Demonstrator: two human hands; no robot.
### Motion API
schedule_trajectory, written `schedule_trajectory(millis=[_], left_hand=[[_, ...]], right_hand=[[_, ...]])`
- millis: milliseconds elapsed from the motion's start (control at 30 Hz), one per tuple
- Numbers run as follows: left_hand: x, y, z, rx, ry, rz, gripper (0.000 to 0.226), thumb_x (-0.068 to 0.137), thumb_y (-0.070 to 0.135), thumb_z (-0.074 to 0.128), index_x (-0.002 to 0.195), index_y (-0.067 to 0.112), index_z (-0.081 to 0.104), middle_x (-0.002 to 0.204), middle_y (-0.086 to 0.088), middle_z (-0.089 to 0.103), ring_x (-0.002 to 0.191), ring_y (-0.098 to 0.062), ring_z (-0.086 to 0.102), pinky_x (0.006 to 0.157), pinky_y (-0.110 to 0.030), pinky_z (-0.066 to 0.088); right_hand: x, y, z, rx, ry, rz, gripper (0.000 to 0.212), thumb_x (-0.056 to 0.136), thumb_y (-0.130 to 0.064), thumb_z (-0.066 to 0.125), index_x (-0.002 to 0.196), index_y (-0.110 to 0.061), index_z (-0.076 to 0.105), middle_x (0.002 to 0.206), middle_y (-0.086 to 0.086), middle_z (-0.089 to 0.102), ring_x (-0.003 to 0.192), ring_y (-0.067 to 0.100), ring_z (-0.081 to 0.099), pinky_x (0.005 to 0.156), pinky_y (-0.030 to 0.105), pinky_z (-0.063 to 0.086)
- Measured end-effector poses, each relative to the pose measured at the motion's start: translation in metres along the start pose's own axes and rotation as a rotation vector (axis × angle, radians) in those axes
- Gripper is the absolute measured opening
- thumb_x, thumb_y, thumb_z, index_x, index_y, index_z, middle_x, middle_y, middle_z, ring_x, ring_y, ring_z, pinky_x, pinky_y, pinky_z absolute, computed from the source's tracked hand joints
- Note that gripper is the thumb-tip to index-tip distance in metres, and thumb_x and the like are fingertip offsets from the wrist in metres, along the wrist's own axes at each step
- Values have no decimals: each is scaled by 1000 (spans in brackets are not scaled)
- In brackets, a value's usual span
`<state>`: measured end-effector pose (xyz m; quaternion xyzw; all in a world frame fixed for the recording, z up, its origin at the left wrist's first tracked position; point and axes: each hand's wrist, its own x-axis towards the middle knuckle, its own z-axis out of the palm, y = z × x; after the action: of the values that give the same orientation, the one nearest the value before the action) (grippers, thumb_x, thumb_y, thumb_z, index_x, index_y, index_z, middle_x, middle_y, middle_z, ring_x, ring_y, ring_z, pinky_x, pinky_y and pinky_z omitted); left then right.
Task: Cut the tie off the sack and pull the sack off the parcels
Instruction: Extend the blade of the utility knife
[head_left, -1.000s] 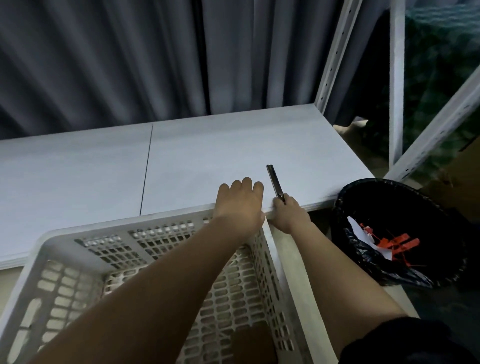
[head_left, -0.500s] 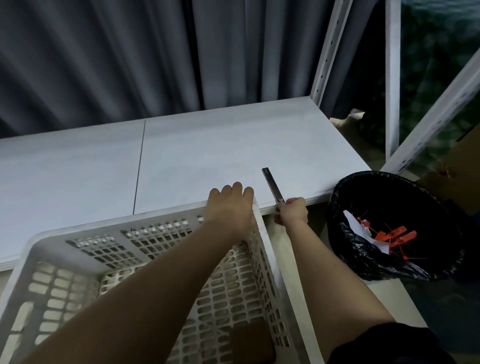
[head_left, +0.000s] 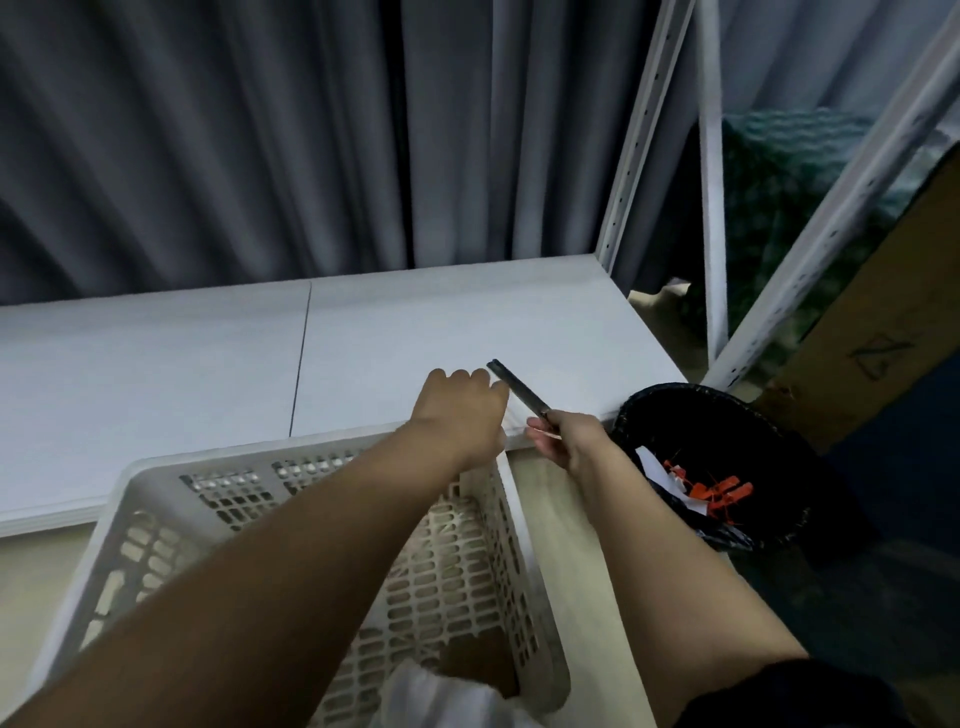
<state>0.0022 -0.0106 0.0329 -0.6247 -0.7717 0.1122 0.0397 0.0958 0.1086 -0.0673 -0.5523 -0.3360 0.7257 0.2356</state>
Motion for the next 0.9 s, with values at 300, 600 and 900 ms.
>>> schedule_trajectory(millis=[300,600,900], left_hand=[[-99,4,-82,-203,6,-127,42,95,30,41,134,15,45,132,-9,50,119,-28,50,94,-37,38],[-209,16,-136,-767,124,-360,38,93,25,43,130,15,48,127,-6,58,114,-28,56,90,-35,46],[-286,38,-137,-1578,167,-299,27,100,7,37,123,6,51,100,-7,62,95,-22,60,89,-34,46]], right_hand=[[-154,-39,1,17,-288,-66,9,96,-4,45,98,-1,54,94,4,70,59,12,72,53,18,57],[-319,-32,3,-66,-493,-289,11,100,-14,43,97,-15,54,77,-4,74,71,9,68,55,18,50],[-408,17,-18,-140,-598,-482,10,101,-19,43,100,-13,50,75,2,60,46,4,50,45,13,42]])
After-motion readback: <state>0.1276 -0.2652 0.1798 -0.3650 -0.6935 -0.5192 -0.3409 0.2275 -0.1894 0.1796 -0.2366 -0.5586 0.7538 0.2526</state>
